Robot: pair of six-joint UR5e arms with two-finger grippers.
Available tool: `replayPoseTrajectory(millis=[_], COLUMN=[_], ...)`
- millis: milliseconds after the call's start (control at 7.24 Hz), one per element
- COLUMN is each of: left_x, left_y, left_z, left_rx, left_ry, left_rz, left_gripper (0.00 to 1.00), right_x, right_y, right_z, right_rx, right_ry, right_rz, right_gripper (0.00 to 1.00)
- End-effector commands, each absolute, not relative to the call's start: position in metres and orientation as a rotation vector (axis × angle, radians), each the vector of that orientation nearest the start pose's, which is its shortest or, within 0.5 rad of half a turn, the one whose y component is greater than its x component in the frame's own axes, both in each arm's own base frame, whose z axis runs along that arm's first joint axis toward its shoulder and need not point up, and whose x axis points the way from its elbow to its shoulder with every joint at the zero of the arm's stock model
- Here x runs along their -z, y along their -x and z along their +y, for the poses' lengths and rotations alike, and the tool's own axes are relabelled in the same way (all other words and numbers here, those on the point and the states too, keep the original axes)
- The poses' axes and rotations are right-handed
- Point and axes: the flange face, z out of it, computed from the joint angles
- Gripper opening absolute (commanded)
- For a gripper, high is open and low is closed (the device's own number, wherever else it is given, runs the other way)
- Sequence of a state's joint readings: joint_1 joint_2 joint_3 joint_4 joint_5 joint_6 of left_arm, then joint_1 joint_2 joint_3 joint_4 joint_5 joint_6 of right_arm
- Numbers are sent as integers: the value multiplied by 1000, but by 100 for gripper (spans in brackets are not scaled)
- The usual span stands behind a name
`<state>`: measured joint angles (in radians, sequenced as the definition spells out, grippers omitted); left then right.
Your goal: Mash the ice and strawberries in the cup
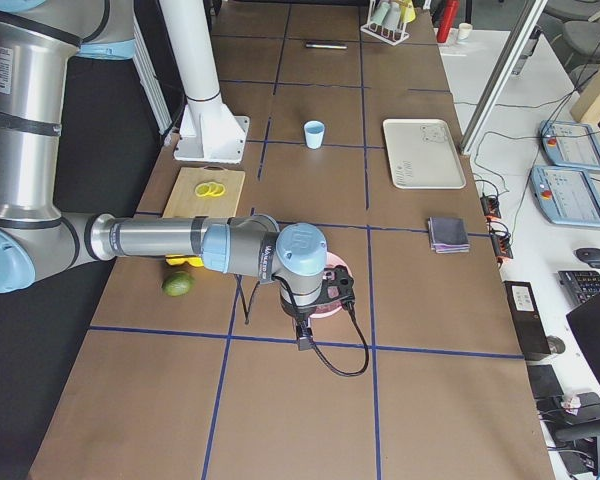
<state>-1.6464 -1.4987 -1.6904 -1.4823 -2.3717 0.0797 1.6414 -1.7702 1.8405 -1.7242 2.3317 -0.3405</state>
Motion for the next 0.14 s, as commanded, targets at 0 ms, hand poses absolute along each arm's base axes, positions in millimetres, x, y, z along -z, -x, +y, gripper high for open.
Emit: replayPoseTrajectory(millis=[0], left_x=[-642], left_y=[96], left_z=[-451], left_rx=[13], left_ry=[-21], left_rz=[801], left_gripper=[100], right_x=[-631], right_y=[-93], right_z=[-394], right_rx=[226], right_ry=[-80], right_rz=[-762], right_gripper=[100])
